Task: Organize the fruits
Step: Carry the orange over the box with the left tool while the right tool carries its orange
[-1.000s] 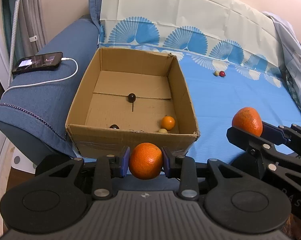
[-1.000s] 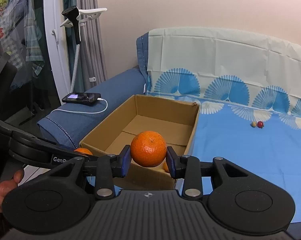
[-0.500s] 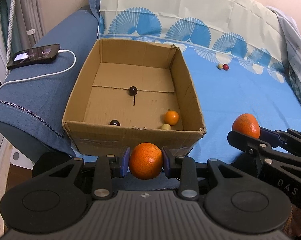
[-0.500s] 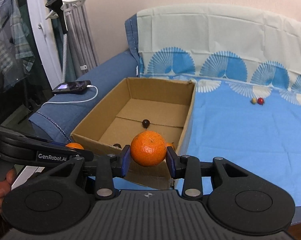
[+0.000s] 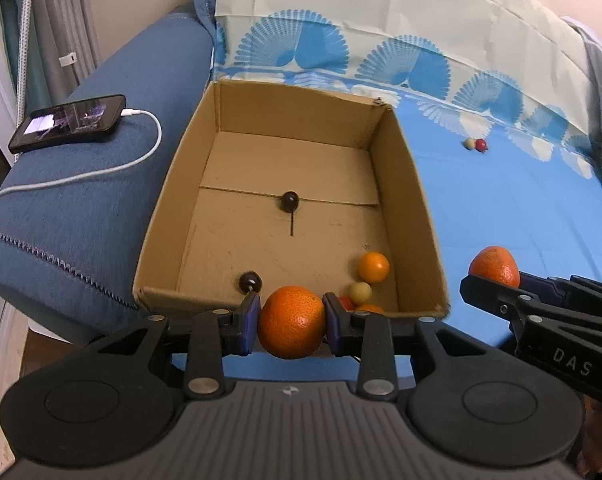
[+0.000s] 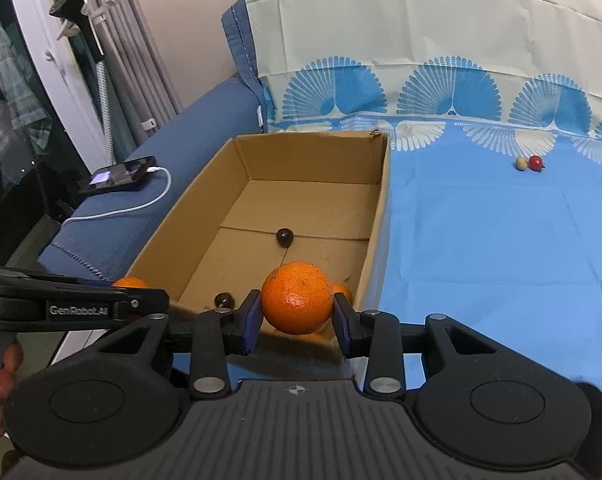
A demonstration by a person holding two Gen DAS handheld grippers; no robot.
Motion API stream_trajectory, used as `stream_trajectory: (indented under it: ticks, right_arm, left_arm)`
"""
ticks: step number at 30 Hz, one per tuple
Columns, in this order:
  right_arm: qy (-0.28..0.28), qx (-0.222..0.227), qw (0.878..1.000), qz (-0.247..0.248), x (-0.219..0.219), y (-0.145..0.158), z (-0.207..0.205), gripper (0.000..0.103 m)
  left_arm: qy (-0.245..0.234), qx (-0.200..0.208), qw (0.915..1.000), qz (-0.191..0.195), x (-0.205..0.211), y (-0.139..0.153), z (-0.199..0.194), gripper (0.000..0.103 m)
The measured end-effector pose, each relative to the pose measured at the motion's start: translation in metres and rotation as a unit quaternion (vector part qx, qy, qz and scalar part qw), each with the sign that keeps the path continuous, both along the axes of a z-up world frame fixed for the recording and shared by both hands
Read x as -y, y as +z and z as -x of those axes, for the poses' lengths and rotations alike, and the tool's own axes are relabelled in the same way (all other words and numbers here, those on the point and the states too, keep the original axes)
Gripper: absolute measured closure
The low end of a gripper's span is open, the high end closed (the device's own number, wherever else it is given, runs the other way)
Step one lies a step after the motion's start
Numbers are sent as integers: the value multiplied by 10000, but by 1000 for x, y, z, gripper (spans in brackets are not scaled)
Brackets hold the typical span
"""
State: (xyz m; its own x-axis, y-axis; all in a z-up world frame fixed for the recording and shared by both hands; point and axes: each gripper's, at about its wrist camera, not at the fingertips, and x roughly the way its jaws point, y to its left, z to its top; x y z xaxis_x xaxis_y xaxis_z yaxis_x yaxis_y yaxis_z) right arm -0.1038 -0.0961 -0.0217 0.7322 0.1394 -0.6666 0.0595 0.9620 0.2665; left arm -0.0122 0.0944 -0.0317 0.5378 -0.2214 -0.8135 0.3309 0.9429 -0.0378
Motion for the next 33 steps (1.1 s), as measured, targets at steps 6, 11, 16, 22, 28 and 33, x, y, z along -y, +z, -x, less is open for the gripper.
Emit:
stream_trajectory:
  ticks: [6,11,16,22,28,33]
  right_arm:
    - [77,-243,9996,-139,2,-8,-41,64]
    - [171,-411,9989,-138,2,-21,-73,64]
    - [235,-644,9976,-125,3,-40,-99,64]
    - [380,-861,9955,-99,-1,-59,-120,64]
    - [476,-1026,9936,10,-7,-74,-130,64]
    - [526,-1100,9924,186,-11,-84,-136,64]
  left_arm:
    - [143,-90,9998,-98,5,-7,-37,65]
    - [198,-173,9995,-164,12,-19,-66,65]
    - [225,-370,9987,-261,17,-38,-89,66]
    - [265,-600,9971,-392,16,-63,-110,66]
    - [338,-765,9951,-531,13,-84,-123,66]
    - [386,-873,9934,-632,11,-97,-129,65]
